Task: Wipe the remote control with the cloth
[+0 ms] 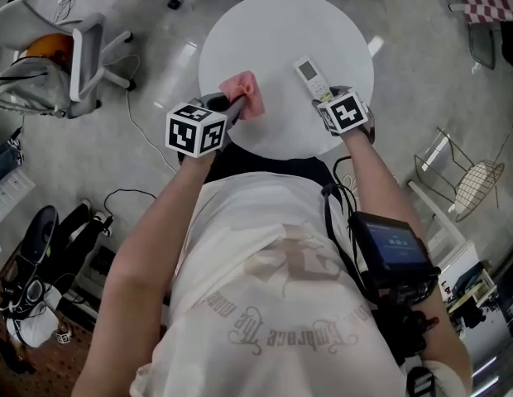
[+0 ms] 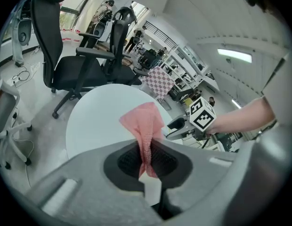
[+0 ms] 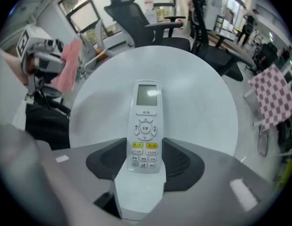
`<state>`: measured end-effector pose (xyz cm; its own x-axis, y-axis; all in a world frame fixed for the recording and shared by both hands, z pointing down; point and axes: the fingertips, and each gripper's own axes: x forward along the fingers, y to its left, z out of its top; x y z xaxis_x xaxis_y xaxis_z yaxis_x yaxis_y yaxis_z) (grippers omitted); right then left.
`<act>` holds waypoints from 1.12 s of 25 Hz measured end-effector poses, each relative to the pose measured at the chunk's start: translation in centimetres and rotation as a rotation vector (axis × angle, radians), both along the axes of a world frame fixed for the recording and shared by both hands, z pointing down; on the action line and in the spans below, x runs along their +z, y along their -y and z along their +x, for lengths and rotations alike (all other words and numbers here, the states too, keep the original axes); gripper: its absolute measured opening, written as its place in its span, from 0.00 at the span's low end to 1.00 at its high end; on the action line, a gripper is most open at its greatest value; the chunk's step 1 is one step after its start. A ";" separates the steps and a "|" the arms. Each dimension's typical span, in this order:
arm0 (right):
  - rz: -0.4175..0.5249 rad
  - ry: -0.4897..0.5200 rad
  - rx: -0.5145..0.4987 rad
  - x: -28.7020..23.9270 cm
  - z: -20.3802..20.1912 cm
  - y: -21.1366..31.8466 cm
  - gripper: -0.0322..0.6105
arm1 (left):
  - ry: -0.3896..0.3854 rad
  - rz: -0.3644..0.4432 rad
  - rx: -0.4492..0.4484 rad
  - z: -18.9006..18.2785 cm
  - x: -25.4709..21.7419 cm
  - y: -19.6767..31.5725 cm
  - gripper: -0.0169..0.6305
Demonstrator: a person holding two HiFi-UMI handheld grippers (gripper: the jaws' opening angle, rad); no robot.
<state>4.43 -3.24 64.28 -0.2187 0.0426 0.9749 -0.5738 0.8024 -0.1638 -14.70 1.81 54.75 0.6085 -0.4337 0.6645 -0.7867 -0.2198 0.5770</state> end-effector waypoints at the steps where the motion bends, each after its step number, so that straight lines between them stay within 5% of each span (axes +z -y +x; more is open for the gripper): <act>1: -0.020 0.038 0.060 -0.1 -0.1 -0.4 0.43 | -0.004 -0.001 0.002 -0.1 0.1 -0.3 0.05; 8: -0.079 0.211 0.242 -1.3 0.5 -2.7 0.43 | -0.033 0.007 0.032 1.0 -0.4 -0.7 0.05; 13: -0.103 0.424 0.358 -4.2 -1.3 -3.1 0.43 | -0.107 0.015 0.044 1.8 -1.4 -0.6 0.05; 28: -0.074 1.037 0.452 -18.7 -5.3 -2.0 0.43 | -0.436 0.114 0.240 8.5 -8.4 -0.3 0.06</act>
<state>-0.82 -1.25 45.58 -0.9295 -0.1951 0.3129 -0.3685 0.5243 -0.7677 -6.24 2.15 46.34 0.9102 -0.3025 0.2829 -0.3975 -0.4459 0.8020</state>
